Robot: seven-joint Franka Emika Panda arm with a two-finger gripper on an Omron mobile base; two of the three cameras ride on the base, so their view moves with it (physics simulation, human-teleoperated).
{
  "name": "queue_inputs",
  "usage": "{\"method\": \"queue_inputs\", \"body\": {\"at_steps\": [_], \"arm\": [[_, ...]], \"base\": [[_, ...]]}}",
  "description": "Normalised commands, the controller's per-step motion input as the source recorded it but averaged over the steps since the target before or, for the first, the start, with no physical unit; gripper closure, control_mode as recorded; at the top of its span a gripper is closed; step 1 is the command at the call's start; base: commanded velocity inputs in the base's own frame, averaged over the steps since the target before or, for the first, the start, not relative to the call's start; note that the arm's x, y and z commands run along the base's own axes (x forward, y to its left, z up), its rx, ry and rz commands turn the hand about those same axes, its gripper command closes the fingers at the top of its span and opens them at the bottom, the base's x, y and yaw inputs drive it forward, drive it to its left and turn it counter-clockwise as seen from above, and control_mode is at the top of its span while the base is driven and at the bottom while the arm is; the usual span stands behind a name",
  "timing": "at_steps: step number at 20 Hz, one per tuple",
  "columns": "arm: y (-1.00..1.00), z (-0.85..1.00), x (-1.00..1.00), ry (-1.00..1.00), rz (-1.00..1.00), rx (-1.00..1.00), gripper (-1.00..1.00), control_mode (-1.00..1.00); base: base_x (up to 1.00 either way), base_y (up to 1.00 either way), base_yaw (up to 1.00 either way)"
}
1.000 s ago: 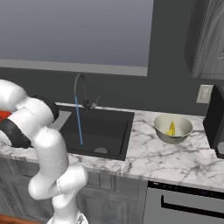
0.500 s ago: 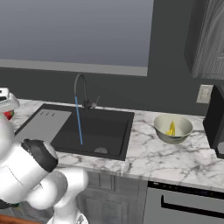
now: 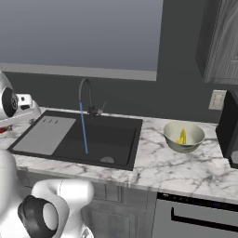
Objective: Pick the lemon wedges from the sink and place them in one bowl. Place the potato in the other bowl. Then turn off the sink faucet.
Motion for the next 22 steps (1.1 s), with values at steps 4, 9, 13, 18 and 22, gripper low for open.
{"method": "queue_inputs", "body": {"at_steps": [4,9,13,18,22], "arm": [[-0.64,0.15,0.00,0.00,0.00,0.00,-1.00,-1.00],[-0.56,0.19,0.00,0.00,0.00,0.00,-1.00,-1.00],[-0.57,0.12,0.00,-0.02,0.02,0.00,-1.00,-1.00],[-0.62,0.02,0.00,-0.08,0.10,0.00,-1.00,-1.00],[-0.59,0.00,0.00,-0.14,0.19,0.00,-1.00,-1.00]], "base": [[0.00,0.00,0.00],[0.00,0.00,0.00],[0.00,0.00,0.00],[0.00,0.00,0.00],[0.00,0.00,0.00]]}}
